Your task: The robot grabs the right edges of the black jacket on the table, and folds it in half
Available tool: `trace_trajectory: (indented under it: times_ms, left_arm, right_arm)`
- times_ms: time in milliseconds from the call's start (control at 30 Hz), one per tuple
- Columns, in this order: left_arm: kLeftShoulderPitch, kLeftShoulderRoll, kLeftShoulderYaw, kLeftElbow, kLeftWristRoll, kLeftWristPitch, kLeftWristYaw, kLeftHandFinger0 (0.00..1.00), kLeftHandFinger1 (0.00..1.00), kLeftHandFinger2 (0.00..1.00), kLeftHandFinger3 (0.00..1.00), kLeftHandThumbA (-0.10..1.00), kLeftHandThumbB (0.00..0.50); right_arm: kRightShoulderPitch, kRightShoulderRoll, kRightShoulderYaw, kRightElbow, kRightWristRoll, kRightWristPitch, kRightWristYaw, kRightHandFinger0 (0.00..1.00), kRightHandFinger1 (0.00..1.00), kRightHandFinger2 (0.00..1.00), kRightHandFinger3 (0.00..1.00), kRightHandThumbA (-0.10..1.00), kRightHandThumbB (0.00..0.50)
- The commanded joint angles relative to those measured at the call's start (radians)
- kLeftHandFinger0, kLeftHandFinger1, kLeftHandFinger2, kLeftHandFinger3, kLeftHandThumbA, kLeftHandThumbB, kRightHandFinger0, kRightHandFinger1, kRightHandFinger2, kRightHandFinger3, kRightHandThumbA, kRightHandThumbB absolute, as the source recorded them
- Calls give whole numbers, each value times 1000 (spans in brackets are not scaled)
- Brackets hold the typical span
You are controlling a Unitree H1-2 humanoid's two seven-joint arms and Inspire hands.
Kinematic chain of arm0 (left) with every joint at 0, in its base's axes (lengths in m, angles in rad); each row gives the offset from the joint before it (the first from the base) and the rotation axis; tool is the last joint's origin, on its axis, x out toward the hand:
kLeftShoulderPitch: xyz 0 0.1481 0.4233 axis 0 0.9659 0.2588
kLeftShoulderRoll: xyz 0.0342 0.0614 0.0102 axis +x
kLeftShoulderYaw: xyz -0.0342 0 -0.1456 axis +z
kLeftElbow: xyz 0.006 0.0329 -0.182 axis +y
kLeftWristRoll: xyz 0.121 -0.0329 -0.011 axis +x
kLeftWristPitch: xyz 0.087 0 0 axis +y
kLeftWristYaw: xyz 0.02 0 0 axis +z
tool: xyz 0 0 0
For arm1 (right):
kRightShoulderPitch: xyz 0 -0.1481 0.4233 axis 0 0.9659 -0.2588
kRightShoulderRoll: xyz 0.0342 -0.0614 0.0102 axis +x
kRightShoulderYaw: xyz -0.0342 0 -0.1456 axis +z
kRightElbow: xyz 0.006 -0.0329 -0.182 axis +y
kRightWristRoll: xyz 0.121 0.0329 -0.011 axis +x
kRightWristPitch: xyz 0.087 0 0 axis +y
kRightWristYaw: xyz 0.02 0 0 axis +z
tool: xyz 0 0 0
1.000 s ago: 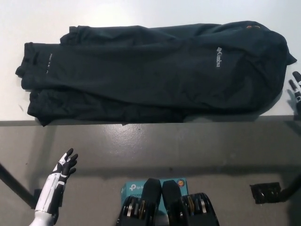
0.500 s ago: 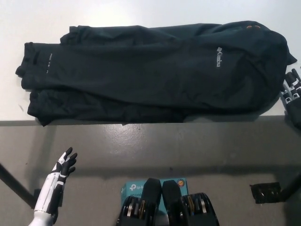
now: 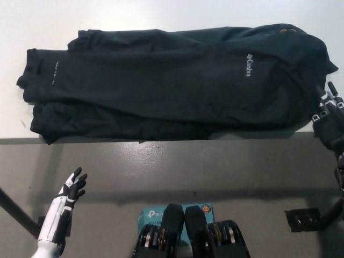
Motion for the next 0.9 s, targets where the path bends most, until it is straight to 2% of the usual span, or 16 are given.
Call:
trace_trajectory:
  times_ms: [0,67,133,167,233,333,433,633,700,733,767,800,833,867]
  left_arm:
    - [-2,5,12,-39,4,-32,9,1000,1000,1000,1000,1000,95]
    - [-6,6,10,-36,9,-36,10,1000,1000,1000,1000,1000,95]
    - [-6,7,8,-33,23,-44,16,1000,1000,1000,1000,1000,89]
    - [-7,7,7,-31,35,-51,22,1000,1000,1000,1000,1000,91]
    - [-9,9,6,-30,48,-52,25,1000,1000,1000,1000,1000,108]
    - [-9,10,5,-28,53,-61,23,1000,1000,1000,1000,1000,93]
    - [-11,8,7,-34,53,-54,21,1000,1000,1000,1000,1000,103]
    - [-12,7,7,-38,54,-57,18,1000,1000,1000,1000,1000,97]
    - [-14,7,8,-41,51,-54,14,1000,1000,1000,1000,1000,97]
    - [-16,8,7,-40,57,-54,17,1000,1000,1000,1000,1000,104]
    - [-16,8,7,-40,60,-53,19,1000,1000,1000,1000,1000,104]
    - [-17,8,7,-43,59,-50,17,1000,1000,1000,1000,1000,105]
    - [-18,9,6,-43,60,-49,16,1000,1000,1000,1000,1000,100]
    - [-21,8,5,-42,61,-49,16,1000,1000,1000,1000,1000,98]
  right_arm:
    - [-63,-4,7,37,-6,-25,42,1000,1000,1000,1000,1000,216]
    - [-70,3,14,29,-15,-28,30,1000,1000,1000,1000,1000,240]
    - [-76,6,18,29,-22,-30,21,1000,1000,1000,1000,1000,235]
    - [-83,10,22,27,-26,-29,19,1000,1000,1000,1000,1000,249]
    - [-95,14,22,40,-27,-33,25,1000,1000,1000,1000,1000,237]
    - [-104,23,22,36,-15,-23,37,1000,1000,1000,1000,1000,231]
    - [-121,26,19,50,-13,-10,22,1000,1000,1000,1000,1000,255]
    - [-174,24,14,127,-13,-7,29,1000,1000,1000,1000,1000,256]
    - [-185,25,20,131,-17,-4,37,1000,1000,1000,1000,1000,265]
    - [-198,32,14,126,-16,-1,7,1000,1000,1000,1000,1000,295]
    - [-206,39,9,124,-17,-4,-19,1000,1000,1000,1000,986,301]
    - [-216,42,6,134,-25,-20,-40,961,1000,1000,1000,892,320]
    - [-233,50,17,143,-68,-61,-113,531,626,789,935,732,340]
    - [-243,55,19,144,-90,-97,-152,73,203,322,416,487,281]
